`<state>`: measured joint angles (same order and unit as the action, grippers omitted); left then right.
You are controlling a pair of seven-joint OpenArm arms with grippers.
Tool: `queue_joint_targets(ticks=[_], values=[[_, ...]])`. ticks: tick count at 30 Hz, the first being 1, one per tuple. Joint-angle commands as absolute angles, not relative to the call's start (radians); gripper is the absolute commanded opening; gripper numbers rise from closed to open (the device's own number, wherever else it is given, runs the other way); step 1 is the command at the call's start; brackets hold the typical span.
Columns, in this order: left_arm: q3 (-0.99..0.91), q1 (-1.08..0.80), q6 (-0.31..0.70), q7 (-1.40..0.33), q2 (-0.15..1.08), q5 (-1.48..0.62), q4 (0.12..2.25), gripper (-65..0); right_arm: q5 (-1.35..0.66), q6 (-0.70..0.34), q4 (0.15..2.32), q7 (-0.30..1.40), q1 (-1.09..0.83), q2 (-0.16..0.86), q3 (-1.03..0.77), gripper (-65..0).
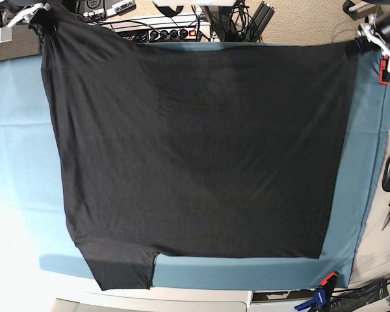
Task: Fold the T-shirt properly
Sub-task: 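Lift both shoulder corners and pull them toward the robot base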
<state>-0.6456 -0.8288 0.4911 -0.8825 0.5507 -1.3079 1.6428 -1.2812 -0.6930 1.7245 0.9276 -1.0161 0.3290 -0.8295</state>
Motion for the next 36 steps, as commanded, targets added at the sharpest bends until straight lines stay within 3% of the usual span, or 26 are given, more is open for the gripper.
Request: queue_joint_targets(ticks=[1, 8, 23, 36], values=[[-0.658, -0.851, 0.500, -0.877, 0.559, -1.327, 1.654, -65.0, -1.294, -0.698, 1.736, 0.916, -1.041, 0.341, -0.844, -65.0], [-0.658, -0.902, 0.551, -0.902, 0.533, -1.370, 1.655, -65.0, -1.295, -0.698, 1.736, 0.916, -1.084, 0.341, -0.845, -65.0], [-0.658, -0.920, 0.551, -0.910, 0.532, -1.369, 1.655, -65.0, -1.295, -0.698, 1.736, 0.921, -1.112, 0.347, -0.964, -65.0], [-0.658, -0.913, 0.564, -0.897, 0.532, -1.369, 1.726, -65.0, -1.384, -0.698, 1.736, 0.945, -1.103, 0.346, -0.967, -65.0]])
